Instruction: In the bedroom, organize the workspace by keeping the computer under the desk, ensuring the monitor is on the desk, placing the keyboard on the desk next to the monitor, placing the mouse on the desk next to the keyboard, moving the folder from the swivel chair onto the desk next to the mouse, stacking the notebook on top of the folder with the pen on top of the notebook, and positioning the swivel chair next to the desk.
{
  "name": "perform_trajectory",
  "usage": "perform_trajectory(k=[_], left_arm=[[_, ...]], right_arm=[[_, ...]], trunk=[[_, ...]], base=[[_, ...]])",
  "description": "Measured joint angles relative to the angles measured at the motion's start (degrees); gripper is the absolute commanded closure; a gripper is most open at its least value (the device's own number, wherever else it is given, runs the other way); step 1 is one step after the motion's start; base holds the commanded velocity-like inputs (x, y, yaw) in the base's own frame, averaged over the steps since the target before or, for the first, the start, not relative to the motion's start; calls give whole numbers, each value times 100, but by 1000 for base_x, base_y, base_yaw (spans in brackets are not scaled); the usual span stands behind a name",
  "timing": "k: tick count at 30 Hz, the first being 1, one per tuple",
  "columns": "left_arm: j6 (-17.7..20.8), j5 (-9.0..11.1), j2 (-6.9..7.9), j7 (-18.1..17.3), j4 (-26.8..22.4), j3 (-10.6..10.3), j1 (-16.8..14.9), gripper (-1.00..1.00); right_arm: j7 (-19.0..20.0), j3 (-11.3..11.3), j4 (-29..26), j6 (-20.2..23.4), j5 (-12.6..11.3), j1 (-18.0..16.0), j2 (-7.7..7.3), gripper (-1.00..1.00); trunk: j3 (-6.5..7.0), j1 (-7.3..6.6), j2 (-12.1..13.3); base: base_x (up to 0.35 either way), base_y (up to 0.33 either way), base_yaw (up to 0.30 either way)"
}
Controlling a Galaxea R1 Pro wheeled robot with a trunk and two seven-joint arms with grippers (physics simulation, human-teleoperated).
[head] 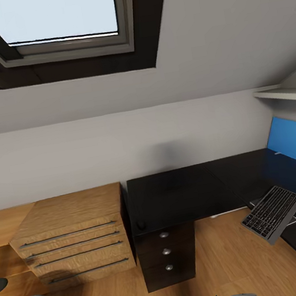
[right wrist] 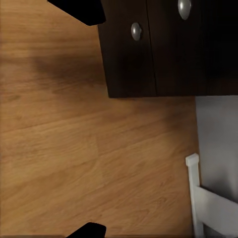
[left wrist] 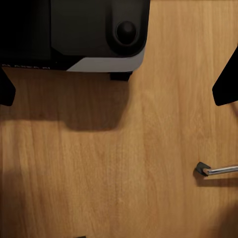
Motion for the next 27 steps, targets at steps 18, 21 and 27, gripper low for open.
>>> perform_trajectory(k=[18,21,27], left_arm=[[1,3,0,1,-1,3,1,-100],[0,1,0,0,1,5,0,-100],[0,2,0,0,1,4,0,-100]], right_arm=[[-19,6,0,2,-28,0,44,-100],[-13,7,0,0,-38,0,43,-100],[-12,5,0,0,-40,0,40,-100]], trunk=[[26,0,1],[21,0,1],[-3,0,1]], base=[[0,10,-119],[0,4,-160],[0,1,-223]])
